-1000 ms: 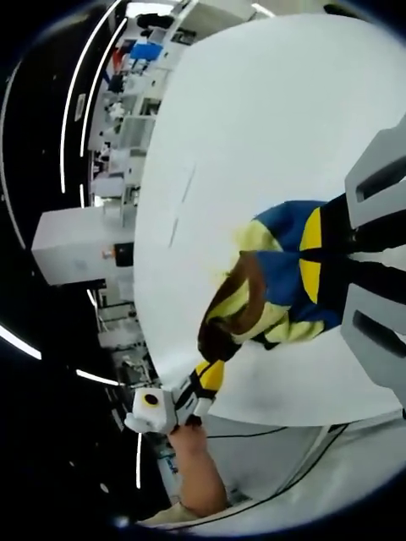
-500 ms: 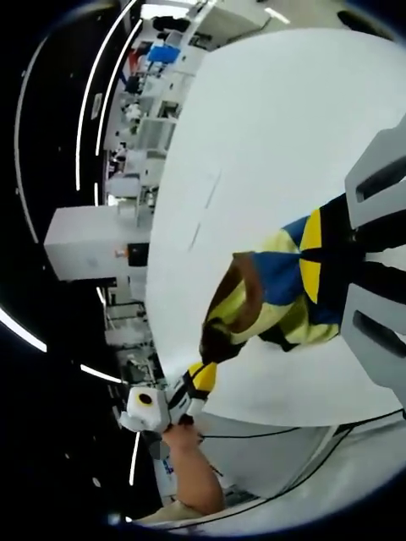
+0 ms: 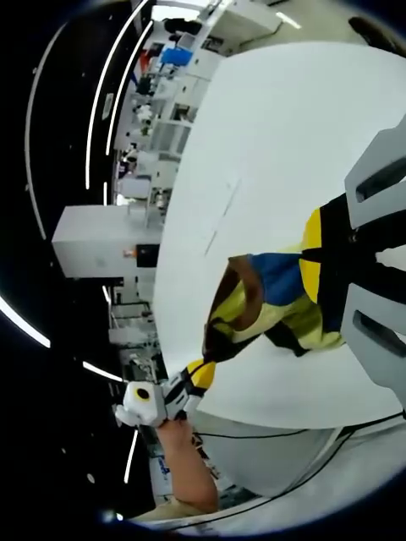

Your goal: Fold the garment on the visible template until the final outline fits inside the template.

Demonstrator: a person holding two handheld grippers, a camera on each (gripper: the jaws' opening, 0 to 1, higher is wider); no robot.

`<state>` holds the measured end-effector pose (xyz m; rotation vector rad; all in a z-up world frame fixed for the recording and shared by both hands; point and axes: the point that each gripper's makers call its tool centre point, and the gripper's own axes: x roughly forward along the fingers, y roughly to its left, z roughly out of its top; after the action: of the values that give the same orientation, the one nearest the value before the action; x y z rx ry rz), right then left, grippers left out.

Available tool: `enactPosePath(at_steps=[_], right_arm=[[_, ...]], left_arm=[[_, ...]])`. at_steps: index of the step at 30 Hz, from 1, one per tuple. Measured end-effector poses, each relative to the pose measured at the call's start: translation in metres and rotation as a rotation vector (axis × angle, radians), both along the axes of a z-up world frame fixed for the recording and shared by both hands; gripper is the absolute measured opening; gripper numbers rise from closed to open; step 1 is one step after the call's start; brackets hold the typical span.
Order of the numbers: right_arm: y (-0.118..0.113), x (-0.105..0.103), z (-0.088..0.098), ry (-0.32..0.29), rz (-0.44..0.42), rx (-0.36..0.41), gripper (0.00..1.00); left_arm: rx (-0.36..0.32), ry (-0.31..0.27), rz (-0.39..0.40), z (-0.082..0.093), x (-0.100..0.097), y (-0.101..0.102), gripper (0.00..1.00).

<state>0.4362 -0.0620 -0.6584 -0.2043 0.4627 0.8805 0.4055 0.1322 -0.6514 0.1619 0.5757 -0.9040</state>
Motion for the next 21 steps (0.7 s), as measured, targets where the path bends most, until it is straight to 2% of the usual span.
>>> enactPosePath(at_steps=[15,21], right_arm=[[-0.003,0.029,0.028,-0.058,-0.015,-0.007,0.00],[-0.002,0.043,0.026,-0.043,-0.024,-0.015,0.00]], left_arm=[[0.032,-0.042,0.003,0.021,0.030,0.005,0.00],[0.035,-0.028,0.013,0.018,0.047,0.007,0.00]])
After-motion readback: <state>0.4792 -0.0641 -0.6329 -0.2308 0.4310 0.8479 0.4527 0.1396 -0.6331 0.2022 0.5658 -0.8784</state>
